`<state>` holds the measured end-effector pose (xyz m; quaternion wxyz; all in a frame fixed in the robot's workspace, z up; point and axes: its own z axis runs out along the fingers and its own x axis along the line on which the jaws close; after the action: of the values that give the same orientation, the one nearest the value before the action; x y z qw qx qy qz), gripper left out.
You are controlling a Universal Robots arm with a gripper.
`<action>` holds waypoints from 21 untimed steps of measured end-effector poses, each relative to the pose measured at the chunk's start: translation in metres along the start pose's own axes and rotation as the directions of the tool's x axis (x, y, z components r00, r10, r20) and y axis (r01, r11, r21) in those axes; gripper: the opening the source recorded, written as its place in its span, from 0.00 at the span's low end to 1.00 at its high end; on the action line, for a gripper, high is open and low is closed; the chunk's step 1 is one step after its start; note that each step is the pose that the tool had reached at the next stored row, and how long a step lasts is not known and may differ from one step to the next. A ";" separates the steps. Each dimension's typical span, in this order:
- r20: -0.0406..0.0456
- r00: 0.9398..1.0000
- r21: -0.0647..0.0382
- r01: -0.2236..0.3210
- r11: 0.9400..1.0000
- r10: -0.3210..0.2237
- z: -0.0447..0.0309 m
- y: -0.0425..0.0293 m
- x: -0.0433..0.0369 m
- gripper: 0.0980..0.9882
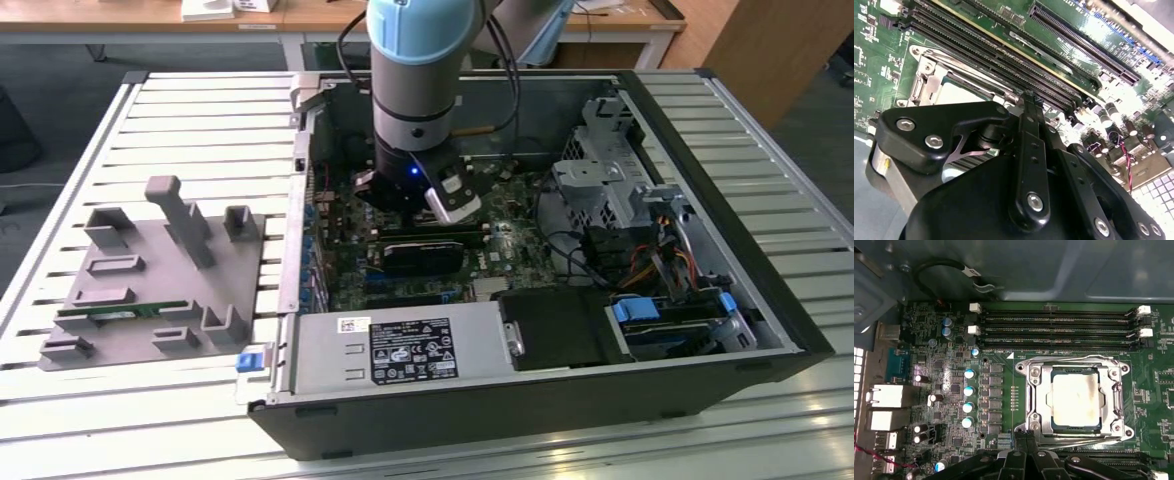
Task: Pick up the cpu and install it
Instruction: 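Install the second cpu locking lever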
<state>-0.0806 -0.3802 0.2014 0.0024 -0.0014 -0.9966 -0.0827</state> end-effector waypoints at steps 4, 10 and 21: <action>0.000 1.000 -0.006 -0.001 1.000 0.001 -0.0018 -0.0102 -0.0001 0.01; 0.000 1.000 -0.065 -0.001 0.998 0.001 0.0019 -0.0115 -0.0001 0.01; 0.000 1.000 -0.078 -0.001 0.997 0.001 0.0080 -0.0125 0.0003 0.01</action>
<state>-0.0809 -0.3912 0.1914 0.0025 -0.0018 -0.9926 -0.1217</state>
